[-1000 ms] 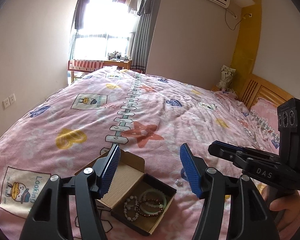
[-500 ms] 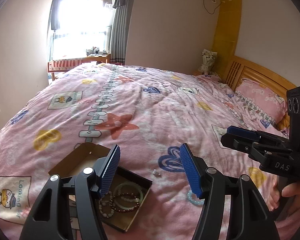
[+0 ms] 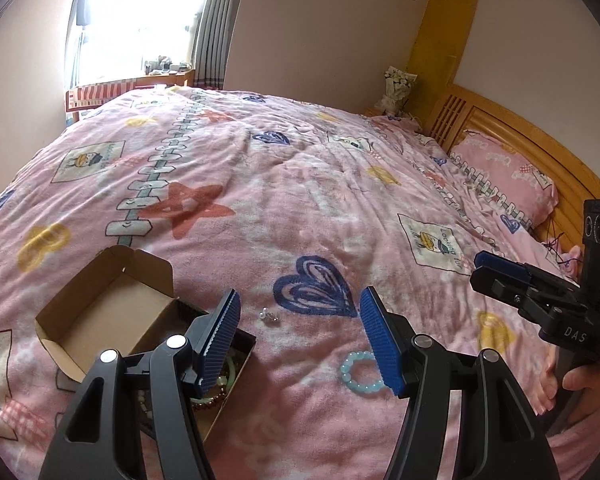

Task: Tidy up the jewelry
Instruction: 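Move both tools back toward the yellow and white bracelets on the bed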

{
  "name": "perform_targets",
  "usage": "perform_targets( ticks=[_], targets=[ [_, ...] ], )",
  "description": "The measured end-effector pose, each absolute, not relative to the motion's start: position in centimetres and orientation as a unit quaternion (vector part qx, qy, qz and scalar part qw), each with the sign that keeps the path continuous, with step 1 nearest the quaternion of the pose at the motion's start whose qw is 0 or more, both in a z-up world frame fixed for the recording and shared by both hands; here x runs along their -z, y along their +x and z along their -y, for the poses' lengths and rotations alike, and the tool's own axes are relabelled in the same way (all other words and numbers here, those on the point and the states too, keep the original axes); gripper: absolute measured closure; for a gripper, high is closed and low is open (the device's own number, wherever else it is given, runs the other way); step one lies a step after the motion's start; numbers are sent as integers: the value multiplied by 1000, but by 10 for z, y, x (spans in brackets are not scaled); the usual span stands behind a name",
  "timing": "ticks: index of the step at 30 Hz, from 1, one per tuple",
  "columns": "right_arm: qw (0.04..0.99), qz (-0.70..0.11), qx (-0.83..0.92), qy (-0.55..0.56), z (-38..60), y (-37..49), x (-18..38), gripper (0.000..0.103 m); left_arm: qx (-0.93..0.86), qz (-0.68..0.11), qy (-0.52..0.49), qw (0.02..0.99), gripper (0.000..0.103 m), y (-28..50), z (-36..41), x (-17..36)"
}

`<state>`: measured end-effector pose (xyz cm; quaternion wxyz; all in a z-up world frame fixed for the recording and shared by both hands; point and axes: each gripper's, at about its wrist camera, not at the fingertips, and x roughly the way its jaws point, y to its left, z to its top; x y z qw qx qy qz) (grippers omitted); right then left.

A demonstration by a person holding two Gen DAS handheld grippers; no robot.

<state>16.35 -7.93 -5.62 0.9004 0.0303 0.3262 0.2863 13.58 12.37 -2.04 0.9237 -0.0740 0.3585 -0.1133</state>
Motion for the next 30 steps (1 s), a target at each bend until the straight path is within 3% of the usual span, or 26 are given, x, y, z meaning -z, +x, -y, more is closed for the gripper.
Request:
perform_targets(
  ticks=[8,12,19,23,27,30],
  targets=[
    [876,-409,-243,76,119,198,115,54,134,-422,-50,895,40,183,-94,52],
    [860,-453,-219,86,131,210,148,56,119,-442,43,888,40,203,-73,76],
    [847,-487,-195,88,141,225,180,57,114,-471,34,874,40,233,-79,111],
    [838,-505,-190,84,140,228,197,57,117,-494,14,862,56,242,-86,126],
    [831,-516,-187,92,141,231,208,57,118,-497,4,860,58,246,-88,135],
    [828,-522,-187,86,138,231,214,57,112,-504,-1,857,65,250,-90,143]
  ],
)
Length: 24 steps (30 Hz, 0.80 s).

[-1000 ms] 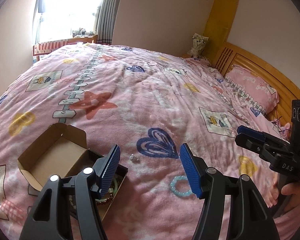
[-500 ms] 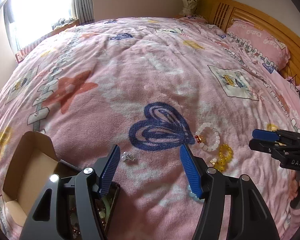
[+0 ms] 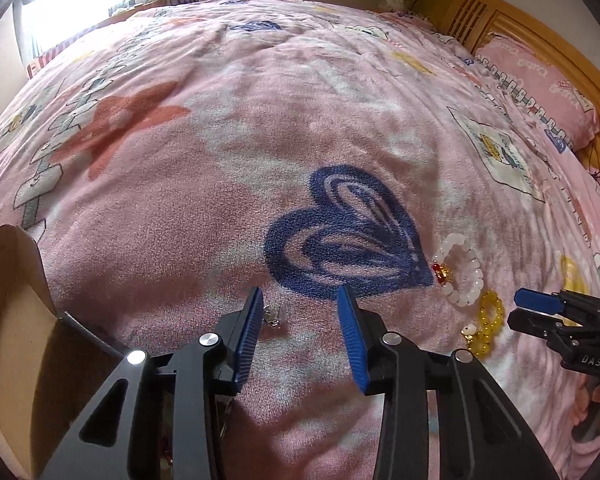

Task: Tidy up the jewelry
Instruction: 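Move both tools back toward the yellow and white bracelets on the bed, then grasp the silver stud earrings with the left tool while the right tool grasps the yellow bead bracelet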

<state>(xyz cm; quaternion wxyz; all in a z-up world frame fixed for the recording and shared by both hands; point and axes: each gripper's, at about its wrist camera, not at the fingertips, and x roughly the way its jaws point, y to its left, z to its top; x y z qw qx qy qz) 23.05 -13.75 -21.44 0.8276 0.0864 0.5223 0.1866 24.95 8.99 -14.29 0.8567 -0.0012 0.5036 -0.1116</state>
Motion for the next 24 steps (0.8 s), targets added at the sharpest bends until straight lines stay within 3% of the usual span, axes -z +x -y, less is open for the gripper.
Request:
perform_targets(
  ticks=[24],
  targets=[
    [819,-533,-194,92,134,235,222,57,145,-523,-16,840,66,259,-83,157]
  ],
)
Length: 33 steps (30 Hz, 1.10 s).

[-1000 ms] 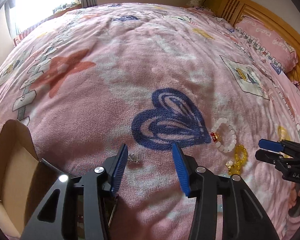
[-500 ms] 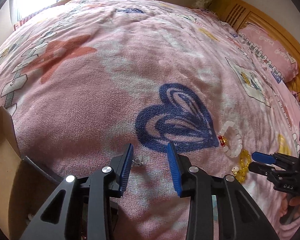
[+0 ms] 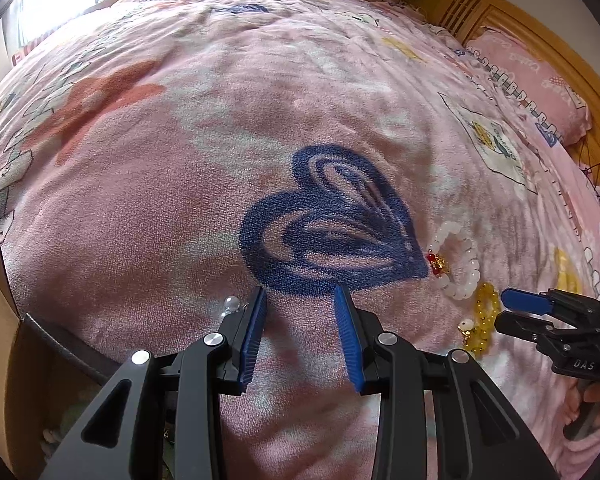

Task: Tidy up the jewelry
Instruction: 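Grasp the silver stud earrings with the left tool while the right tool grasps the yellow bead bracelet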

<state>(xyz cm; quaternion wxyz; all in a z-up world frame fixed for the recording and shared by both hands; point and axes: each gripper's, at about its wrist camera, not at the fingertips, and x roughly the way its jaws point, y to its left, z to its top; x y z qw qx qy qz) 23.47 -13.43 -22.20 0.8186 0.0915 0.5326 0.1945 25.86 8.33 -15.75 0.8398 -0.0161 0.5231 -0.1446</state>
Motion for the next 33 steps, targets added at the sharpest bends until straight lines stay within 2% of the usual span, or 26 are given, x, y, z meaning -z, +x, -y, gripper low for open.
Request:
perform_targets(
  ticks=[5,6,7,8,14,21,26,31,33],
  targets=[
    [818,-532,-196,92,134,235,222,57,118,-502,5,857,65,253,-83,140],
    [818,-532,-197,92,133,236,222,57,115,-495,3,861,62,252,-84,135],
    [819,-532,-196,92,134,235,222,57,110,-490,5,865,54,251,-85,132],
    [818,-532,-196,91,134,236,222,57,102,-488,12,867,51,250,-85,130],
    [819,-532,-196,88,133,236,222,57,90,-512,22,854,51,260,-91,152],
    [820,-533,-193,80,129,234,225,58,101,-502,48,858,51,260,-80,162],
    [820,-533,-196,72,123,233,226,70,105,-498,52,859,63,259,-79,166],
    [823,-524,-199,91,120,233,228,71,110,-495,27,861,81,260,-81,166],
    [827,-519,-197,87,117,233,229,72,110,-492,24,863,82,259,-80,165]
  ],
)
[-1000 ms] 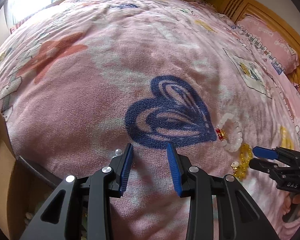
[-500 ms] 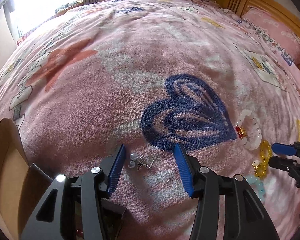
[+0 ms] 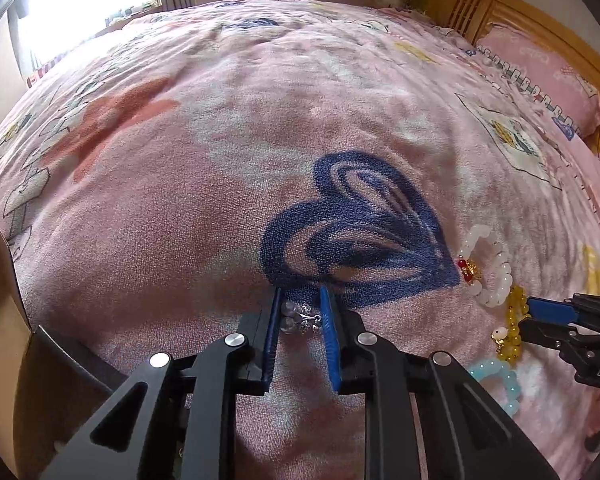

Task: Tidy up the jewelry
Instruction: 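Grasp the silver stud earrings with the left tool while the right tool grasps the yellow bead bracelet, then carry the earrings with the left tool while the right tool carries the yellow bracelet to the box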

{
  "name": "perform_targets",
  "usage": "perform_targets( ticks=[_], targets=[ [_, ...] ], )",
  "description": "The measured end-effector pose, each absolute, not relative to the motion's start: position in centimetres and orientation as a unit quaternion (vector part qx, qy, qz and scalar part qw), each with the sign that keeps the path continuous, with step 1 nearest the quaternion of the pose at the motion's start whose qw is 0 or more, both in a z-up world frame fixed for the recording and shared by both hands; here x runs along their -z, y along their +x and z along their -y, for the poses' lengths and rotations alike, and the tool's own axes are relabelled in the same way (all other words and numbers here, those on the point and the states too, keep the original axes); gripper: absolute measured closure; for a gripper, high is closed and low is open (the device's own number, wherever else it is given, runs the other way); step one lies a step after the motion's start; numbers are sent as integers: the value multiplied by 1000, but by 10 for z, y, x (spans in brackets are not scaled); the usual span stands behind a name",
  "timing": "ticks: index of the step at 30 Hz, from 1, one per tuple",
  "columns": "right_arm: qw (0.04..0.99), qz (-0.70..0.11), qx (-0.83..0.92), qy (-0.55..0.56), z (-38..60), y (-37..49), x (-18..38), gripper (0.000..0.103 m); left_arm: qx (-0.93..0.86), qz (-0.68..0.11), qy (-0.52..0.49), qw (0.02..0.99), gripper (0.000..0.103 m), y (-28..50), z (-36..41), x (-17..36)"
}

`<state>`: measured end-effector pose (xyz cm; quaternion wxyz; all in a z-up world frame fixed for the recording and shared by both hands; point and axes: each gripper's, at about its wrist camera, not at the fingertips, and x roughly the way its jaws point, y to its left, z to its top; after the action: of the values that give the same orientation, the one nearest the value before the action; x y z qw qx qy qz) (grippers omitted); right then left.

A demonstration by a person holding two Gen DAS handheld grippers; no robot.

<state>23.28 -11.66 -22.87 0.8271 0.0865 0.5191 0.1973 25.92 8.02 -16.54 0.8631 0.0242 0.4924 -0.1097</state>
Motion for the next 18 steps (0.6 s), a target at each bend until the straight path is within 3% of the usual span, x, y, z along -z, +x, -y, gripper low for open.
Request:
perform_targets(
  ticks=[6,18],
  targets=[
    [827,-519,-204,79,104,234,227,94,108,-480,26,870,82,256,-77,160],
    [842,-490,-205,94,110,229,195,94,118,-439,21,891,82,238,-77,118]
  ],
)
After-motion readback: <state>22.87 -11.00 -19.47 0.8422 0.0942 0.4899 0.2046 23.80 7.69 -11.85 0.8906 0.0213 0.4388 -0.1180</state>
